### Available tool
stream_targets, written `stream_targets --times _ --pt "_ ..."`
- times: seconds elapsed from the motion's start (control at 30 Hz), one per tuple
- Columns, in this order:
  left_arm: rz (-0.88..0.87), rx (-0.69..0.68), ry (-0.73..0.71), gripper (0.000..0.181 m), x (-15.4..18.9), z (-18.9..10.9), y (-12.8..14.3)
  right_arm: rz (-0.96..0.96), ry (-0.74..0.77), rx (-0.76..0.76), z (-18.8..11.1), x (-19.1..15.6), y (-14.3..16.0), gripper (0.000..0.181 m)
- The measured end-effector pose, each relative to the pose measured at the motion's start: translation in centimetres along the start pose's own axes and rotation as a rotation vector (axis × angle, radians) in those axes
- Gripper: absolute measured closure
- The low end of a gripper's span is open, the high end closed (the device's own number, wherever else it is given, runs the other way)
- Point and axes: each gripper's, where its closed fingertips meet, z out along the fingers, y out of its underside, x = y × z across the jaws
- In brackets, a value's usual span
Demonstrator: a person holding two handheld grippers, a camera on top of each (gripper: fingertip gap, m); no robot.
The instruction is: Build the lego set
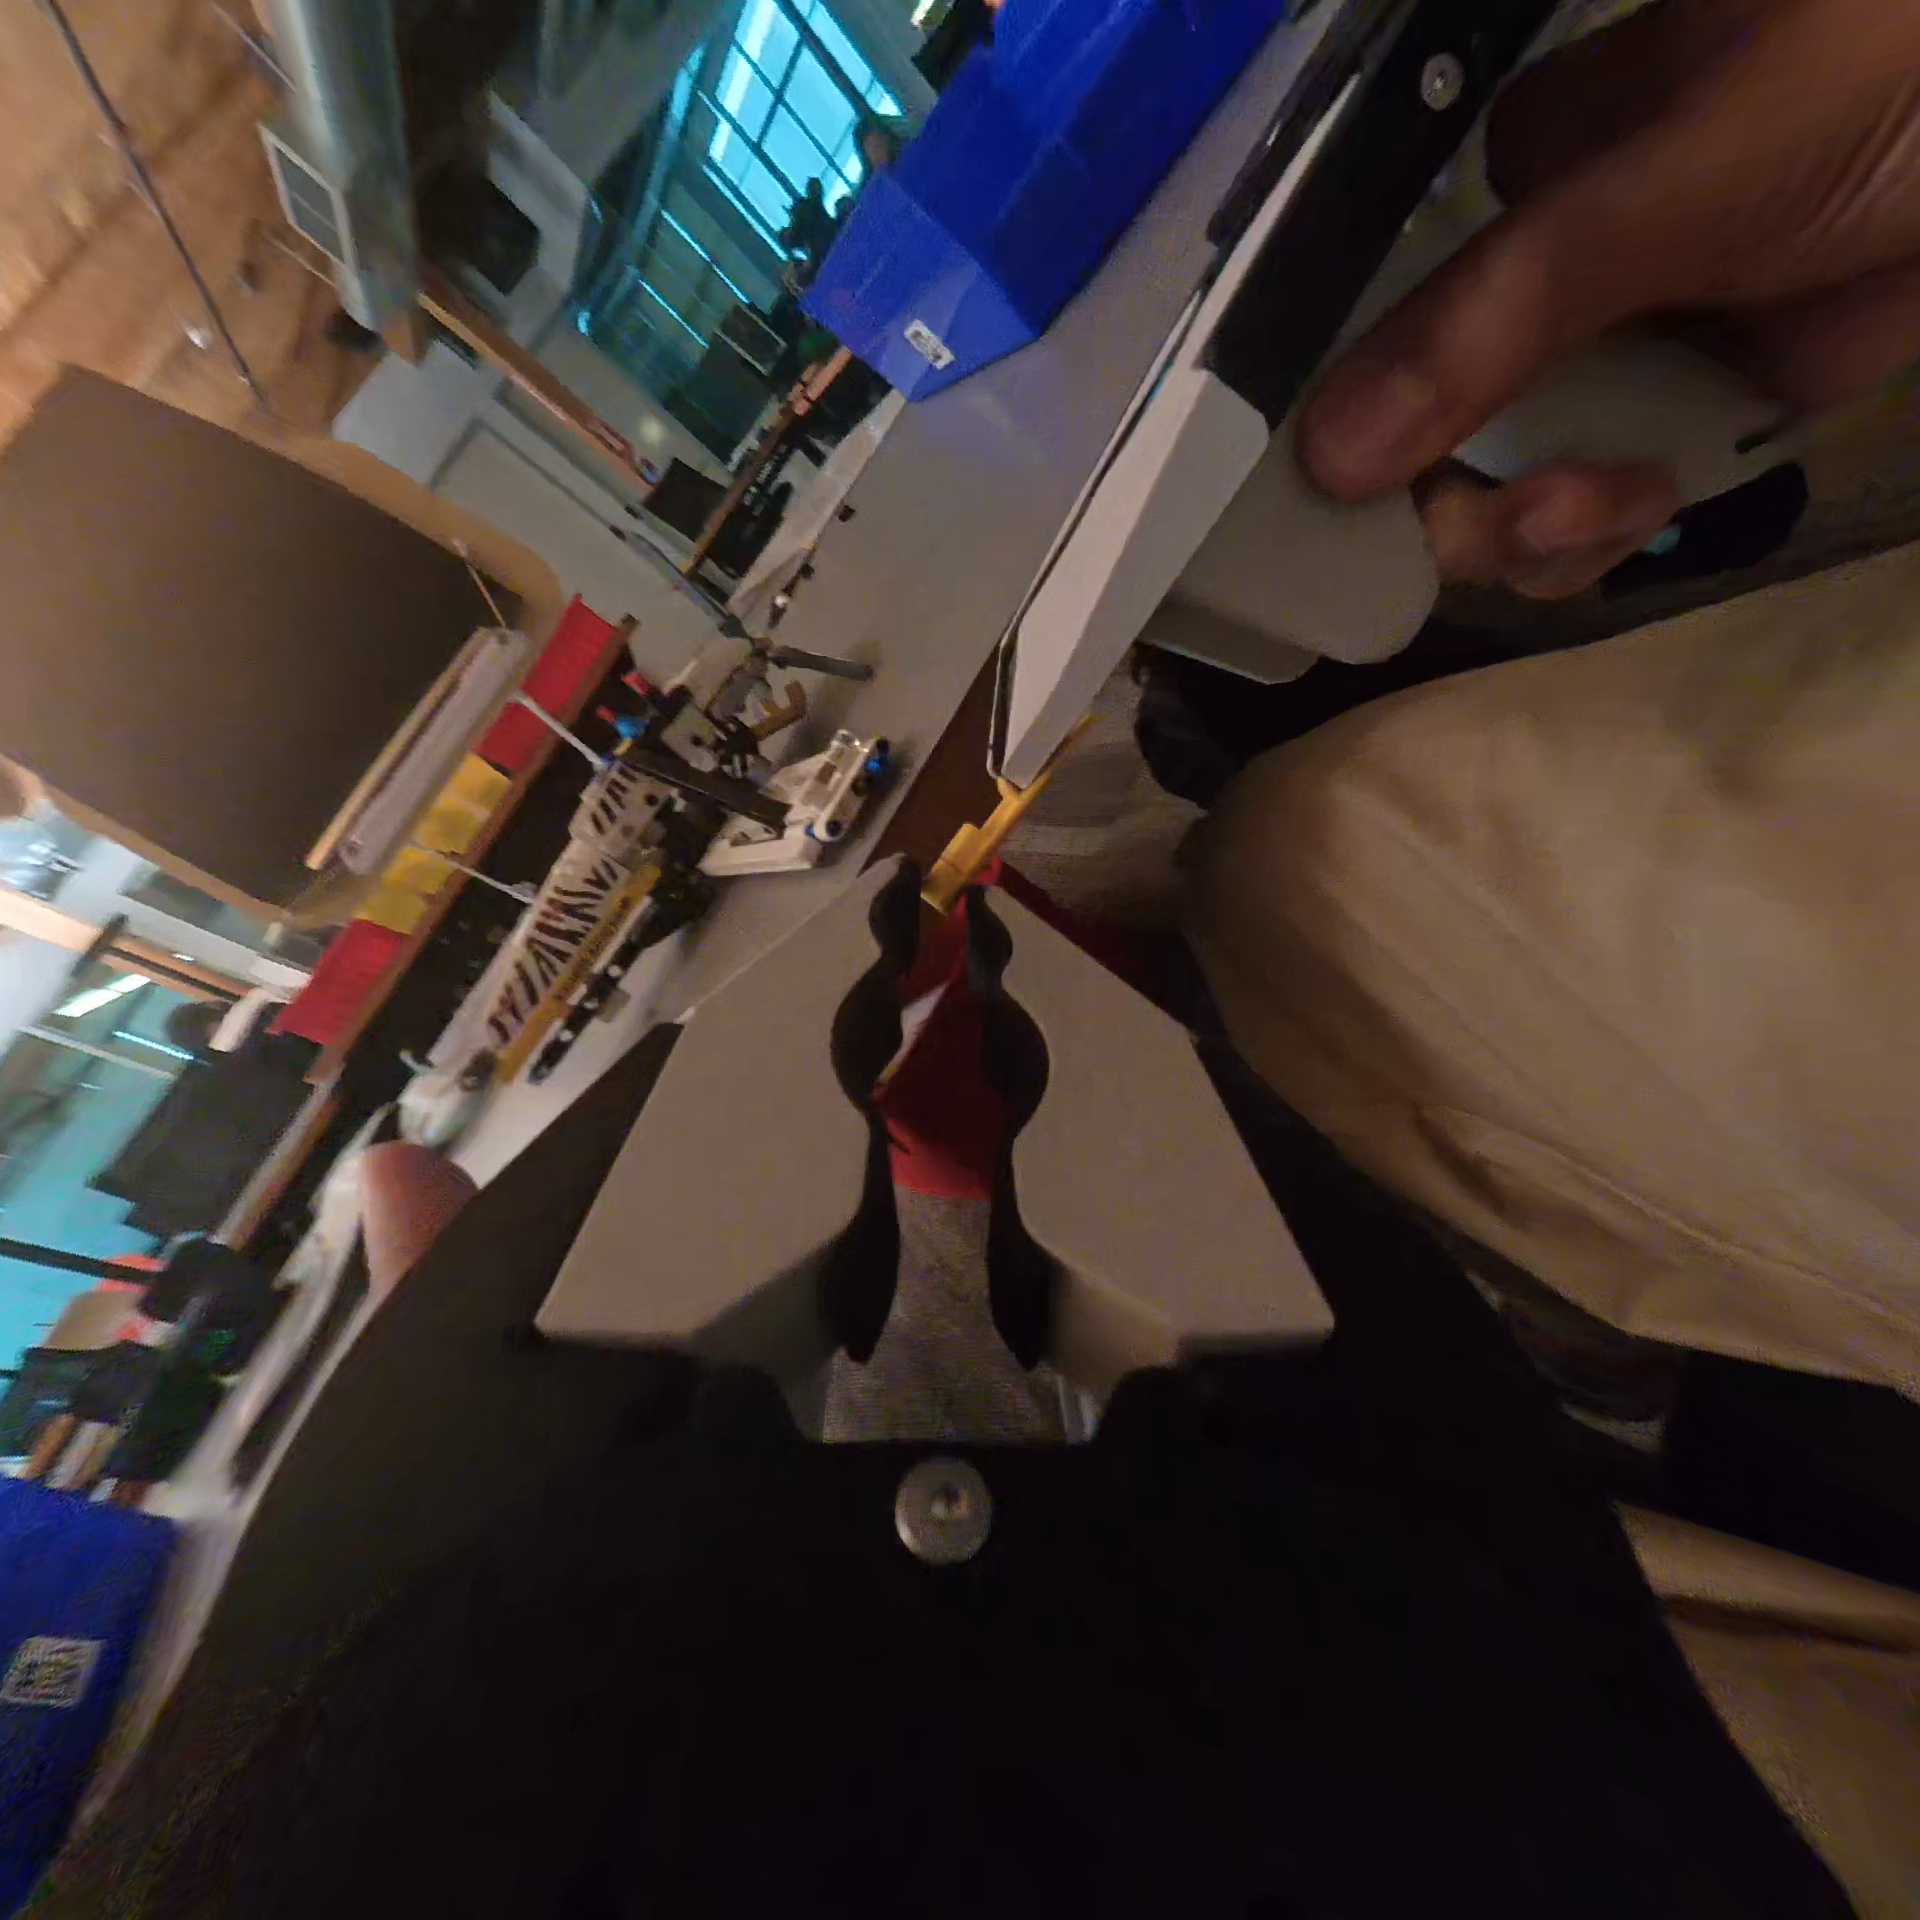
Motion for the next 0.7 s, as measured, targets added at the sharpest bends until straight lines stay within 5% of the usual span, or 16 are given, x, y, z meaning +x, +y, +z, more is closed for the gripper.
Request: stream_targets --times 0.13,0.27,0.53,0.7 --pt "-0.158 0.007 0.057 0.168 -0.1 0.2 0.7 0.017 0.01 -0.004 0.1 0.2 0.2 0.176" --pt "-0.192 -0.023 0.063 0.133 0.0 0.6 1.8 0.055 0.017 0.02 -0.2 0.6 -0.2 0.176" --pt "-0.464 -0.053 0.102 0.128 -0.4 1.2 3.4 0.071 0.06 0.058 -0.9 1.5 -0.8 0.176" --pt "-0.716 -0.121 0.169 0.108 0.0 2.1 6.1 0.017 0.124 0.053 -1.5 2.5 -0.7 0.176"
